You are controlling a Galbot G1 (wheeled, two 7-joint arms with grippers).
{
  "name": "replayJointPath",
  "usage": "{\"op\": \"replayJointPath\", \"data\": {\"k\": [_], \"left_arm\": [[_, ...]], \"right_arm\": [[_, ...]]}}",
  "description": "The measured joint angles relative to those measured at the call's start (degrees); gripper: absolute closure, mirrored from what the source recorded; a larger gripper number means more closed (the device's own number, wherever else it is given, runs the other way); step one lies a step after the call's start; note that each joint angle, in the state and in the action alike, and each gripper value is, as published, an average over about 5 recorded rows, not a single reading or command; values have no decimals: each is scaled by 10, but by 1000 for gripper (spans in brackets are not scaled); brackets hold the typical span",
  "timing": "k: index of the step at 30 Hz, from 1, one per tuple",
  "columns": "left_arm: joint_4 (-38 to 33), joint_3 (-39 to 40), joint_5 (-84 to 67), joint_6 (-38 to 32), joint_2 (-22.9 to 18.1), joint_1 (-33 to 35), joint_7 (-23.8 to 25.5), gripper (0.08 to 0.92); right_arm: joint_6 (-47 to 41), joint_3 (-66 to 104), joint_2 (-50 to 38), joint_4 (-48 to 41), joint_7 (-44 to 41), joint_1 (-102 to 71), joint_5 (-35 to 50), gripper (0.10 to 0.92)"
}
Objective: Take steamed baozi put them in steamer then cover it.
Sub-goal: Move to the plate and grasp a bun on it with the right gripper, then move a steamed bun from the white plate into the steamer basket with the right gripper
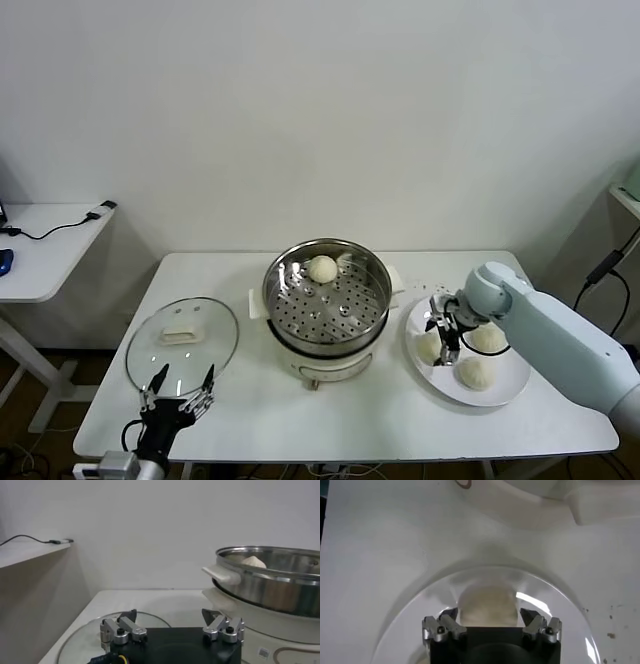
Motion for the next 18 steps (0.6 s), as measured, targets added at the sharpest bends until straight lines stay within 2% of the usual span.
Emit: {"op": "replayJointPath", "data": {"k": [7, 18], "left_arm": [[0, 1, 0, 0, 0, 0, 0, 177], [-1, 3, 1, 1, 0, -5, 0, 177]], "right_arm": [[0, 4, -4, 2, -3, -4, 0, 369], [-15, -21, -37, 25, -20, 48, 39, 380]]}}
